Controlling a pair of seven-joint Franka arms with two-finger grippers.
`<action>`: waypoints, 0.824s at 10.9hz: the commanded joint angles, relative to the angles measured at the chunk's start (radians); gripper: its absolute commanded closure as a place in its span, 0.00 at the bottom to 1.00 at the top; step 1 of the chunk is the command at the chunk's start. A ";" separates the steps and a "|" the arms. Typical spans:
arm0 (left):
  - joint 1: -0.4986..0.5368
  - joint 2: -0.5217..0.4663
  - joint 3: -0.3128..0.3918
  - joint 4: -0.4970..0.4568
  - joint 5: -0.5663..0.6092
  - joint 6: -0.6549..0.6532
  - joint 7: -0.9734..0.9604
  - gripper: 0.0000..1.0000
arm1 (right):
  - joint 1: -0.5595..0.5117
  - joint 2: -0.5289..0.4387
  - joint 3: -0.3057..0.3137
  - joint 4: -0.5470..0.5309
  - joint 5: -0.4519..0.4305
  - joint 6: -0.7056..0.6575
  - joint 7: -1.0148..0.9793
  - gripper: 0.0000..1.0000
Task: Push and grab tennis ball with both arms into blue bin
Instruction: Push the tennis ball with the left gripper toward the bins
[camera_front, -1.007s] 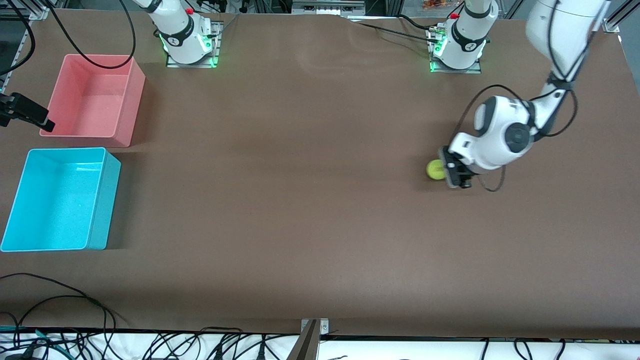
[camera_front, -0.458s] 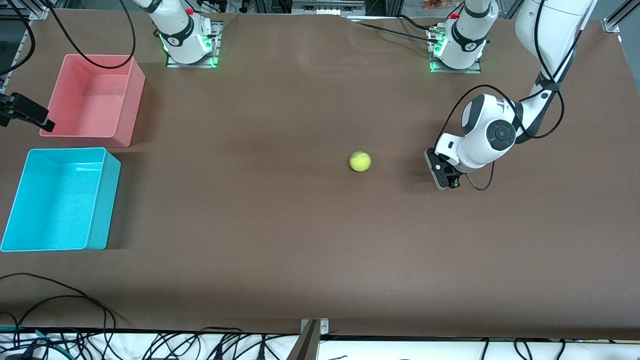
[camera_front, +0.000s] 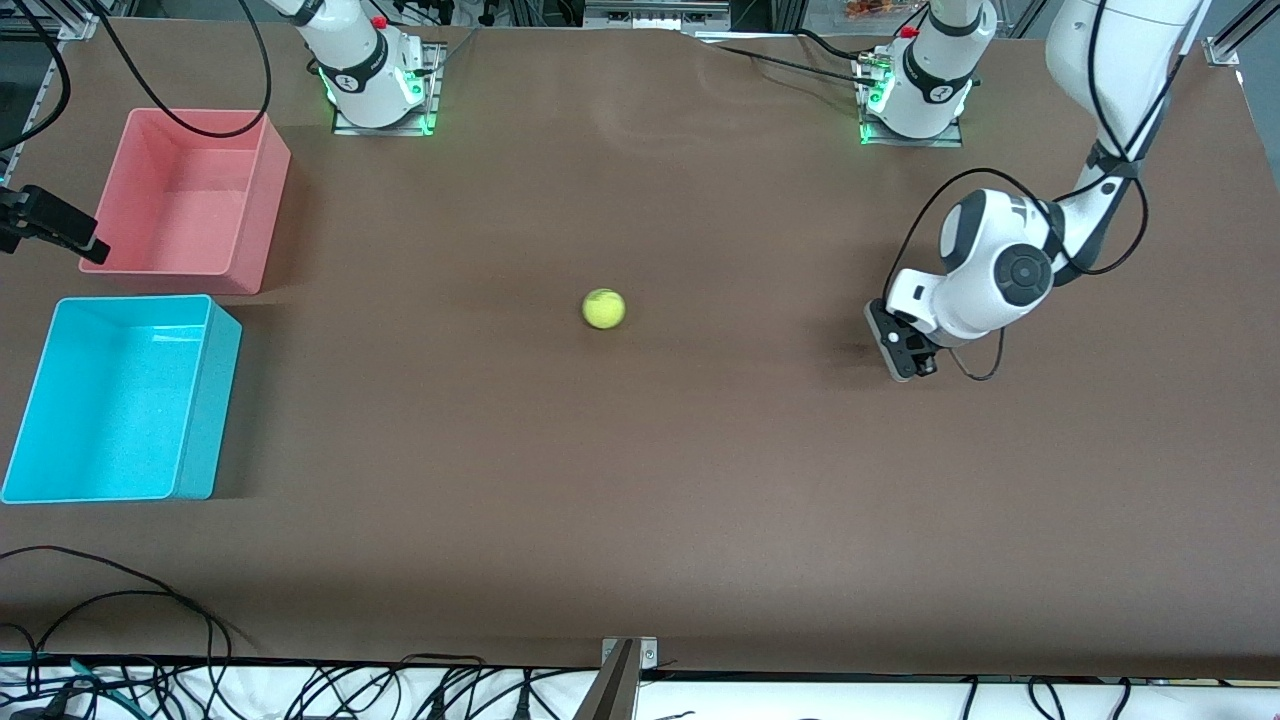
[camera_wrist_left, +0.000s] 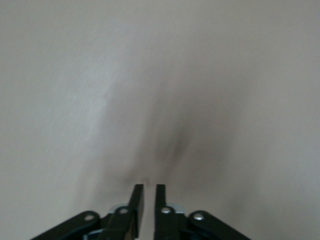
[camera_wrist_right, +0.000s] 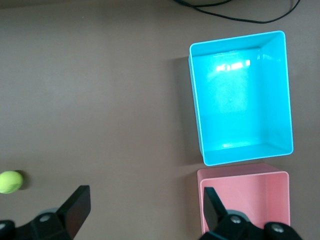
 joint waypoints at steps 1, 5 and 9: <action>0.065 -0.095 0.006 -0.008 0.012 -0.104 0.012 0.46 | 0.001 0.003 -0.002 0.014 0.006 -0.013 -0.009 0.00; 0.067 -0.202 0.030 -0.008 0.012 -0.152 0.000 0.00 | 0.001 0.002 -0.002 0.014 0.006 -0.013 -0.009 0.00; 0.077 -0.250 0.029 -0.008 0.009 -0.163 0.000 0.00 | 0.001 0.003 -0.001 0.009 0.006 -0.013 -0.009 0.00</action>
